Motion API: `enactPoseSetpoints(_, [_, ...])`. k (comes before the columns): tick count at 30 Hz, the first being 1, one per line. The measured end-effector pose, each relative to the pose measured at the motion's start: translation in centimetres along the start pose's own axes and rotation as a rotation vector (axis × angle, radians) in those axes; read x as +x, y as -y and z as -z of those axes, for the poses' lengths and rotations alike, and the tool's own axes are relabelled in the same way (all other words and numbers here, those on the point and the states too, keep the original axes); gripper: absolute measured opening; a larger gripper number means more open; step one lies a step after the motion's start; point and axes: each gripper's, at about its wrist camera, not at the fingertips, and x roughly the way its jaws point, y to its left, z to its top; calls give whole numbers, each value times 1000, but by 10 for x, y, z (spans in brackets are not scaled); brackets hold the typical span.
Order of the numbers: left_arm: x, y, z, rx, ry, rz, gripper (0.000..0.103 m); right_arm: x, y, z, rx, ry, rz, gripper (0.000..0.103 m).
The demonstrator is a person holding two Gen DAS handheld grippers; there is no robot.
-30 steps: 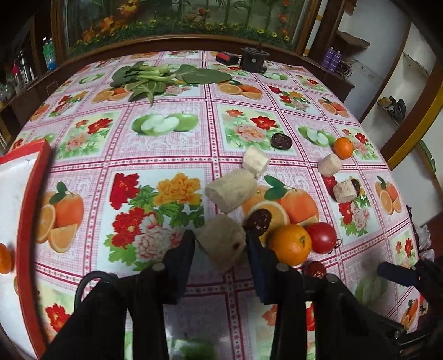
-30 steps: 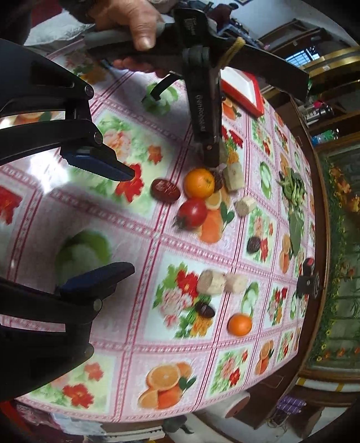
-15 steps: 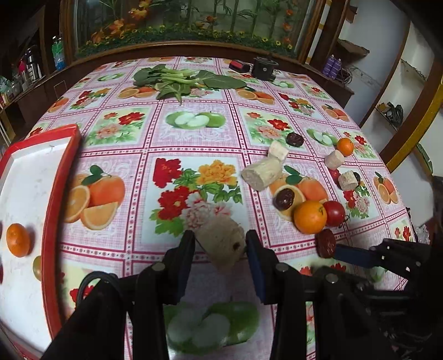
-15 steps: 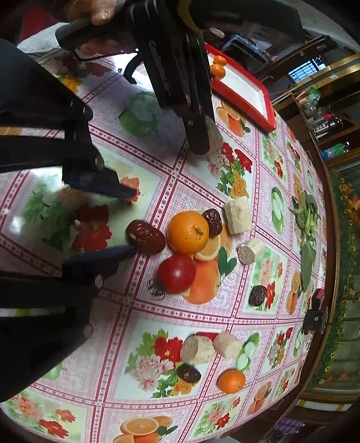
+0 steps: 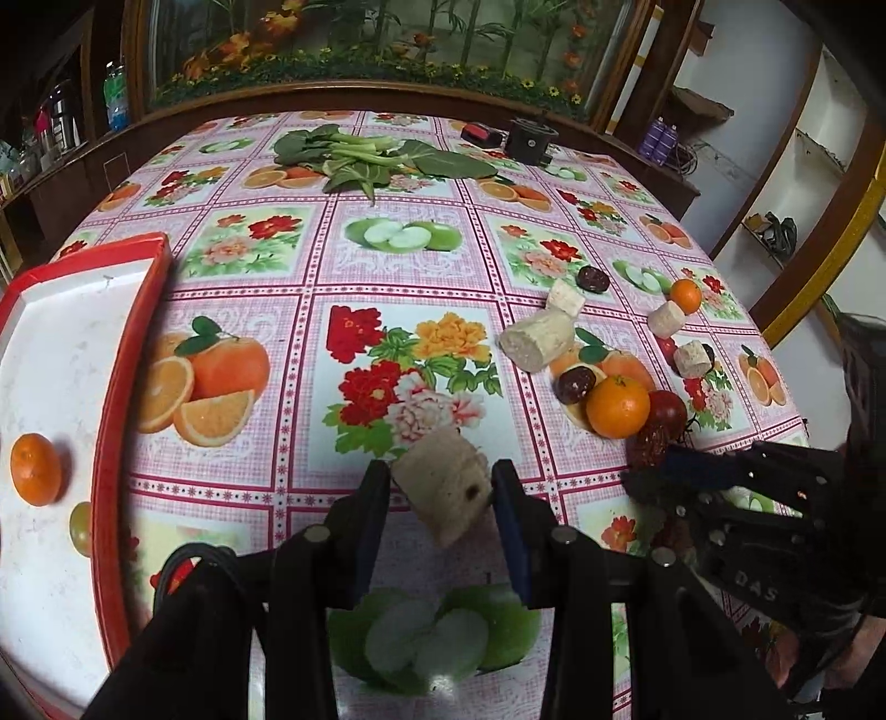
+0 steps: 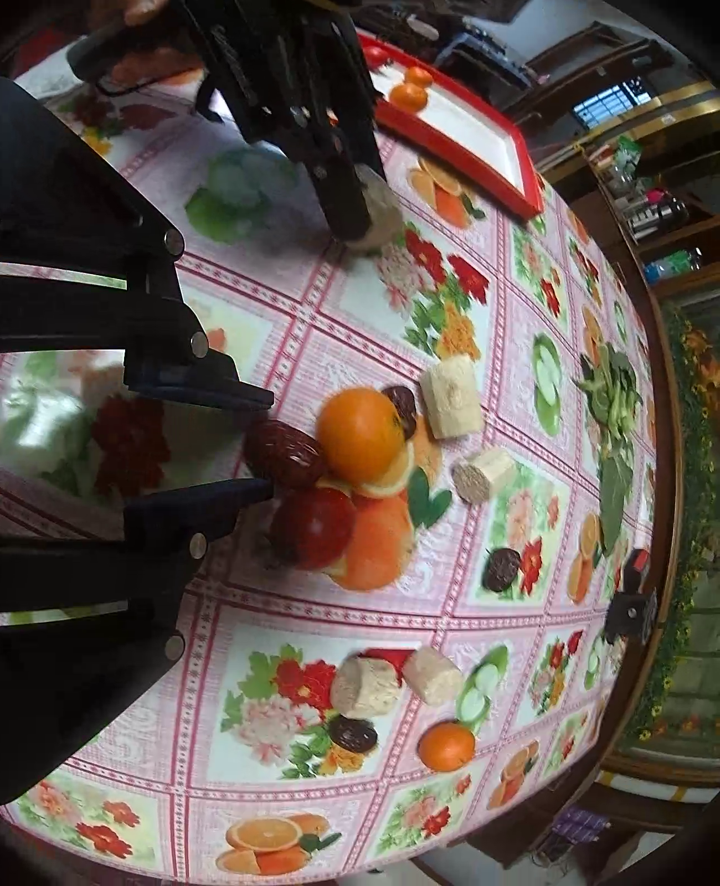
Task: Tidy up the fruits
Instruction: 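Grasp a beige cylindrical piece with the left gripper while the right gripper grasps a red date, then carry the beige piece and the red date toward the tray with both grippers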
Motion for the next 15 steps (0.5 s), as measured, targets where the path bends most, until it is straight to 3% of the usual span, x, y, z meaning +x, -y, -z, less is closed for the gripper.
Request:
enactPoseSetpoints(6, [-1,-3,2,3,-3,6,41,3,5,-7,29,-4,4,29])
enactPoseSetpoints(11, [-2,-5,4,2,-4,12,41,2,1,-4,1,1,6,20])
enactPoseSetpoints(15, [-2,-4,7,4,-5,21,41,-4,1,1,13,9,-13,20])
